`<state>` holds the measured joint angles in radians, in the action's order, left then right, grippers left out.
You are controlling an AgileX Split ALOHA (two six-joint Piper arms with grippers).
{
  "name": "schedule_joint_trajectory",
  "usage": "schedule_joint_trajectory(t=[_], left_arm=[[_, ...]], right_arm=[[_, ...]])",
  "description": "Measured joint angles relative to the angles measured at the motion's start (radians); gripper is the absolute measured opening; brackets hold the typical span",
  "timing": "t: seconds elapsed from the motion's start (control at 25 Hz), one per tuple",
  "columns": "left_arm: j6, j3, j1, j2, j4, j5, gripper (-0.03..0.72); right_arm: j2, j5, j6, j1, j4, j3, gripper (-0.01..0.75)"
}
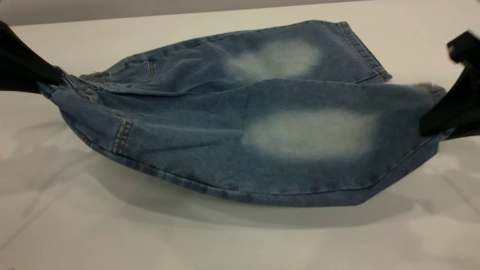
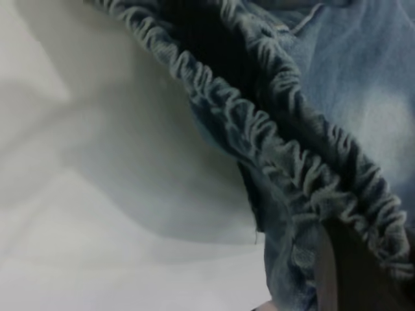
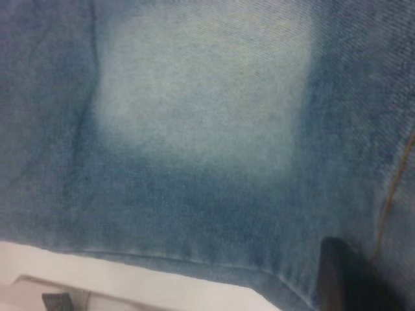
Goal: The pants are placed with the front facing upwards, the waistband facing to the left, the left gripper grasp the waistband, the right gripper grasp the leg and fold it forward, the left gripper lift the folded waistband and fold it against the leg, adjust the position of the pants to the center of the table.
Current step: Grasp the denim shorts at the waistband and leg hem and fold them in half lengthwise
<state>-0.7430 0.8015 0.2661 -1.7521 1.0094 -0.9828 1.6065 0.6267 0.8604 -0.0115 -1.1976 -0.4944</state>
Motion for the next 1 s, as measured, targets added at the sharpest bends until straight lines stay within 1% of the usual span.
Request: schedule_joint_trajectory(t=[0.24, 0.4, 0.48, 0.6, 0.76, 1.0], left_arm=[[0.000, -0.122, 0.000, 0.099, -0.026, 0.003, 0.109], [0.004, -0.203, 0.000, 0.185, -0.026, 0.000, 0.109], [0.005, -0.228, 0.000, 0.224, -0.029, 0.000, 0.109], [0.022, -0.231, 0.000, 0.270, 0.015, 0.001, 0.109], [0.011, -0.231, 0.001, 0.279, 0.099, 0.011, 0.109], [-0.005, -0.231, 0.001, 0.278, 0.254, 0.067, 0.109]], right_arm=[[-0.157, 0.073, -0.253, 0.000, 0.261, 0.000, 0.026], [-0.268, 0.148, -0.389, 0.000, 0.392, -0.001, 0.026], [-0.321, 0.154, -0.441, 0.000, 0.433, -0.001, 0.026], [-0.376, 0.142, -0.495, 0.000, 0.447, -0.027, 0.026], [-0.375, 0.150, -0.495, 0.000, 0.441, -0.104, 0.026], [-0.269, 0.132, -0.507, 0.000, 0.437, -0.266, 0.026]])
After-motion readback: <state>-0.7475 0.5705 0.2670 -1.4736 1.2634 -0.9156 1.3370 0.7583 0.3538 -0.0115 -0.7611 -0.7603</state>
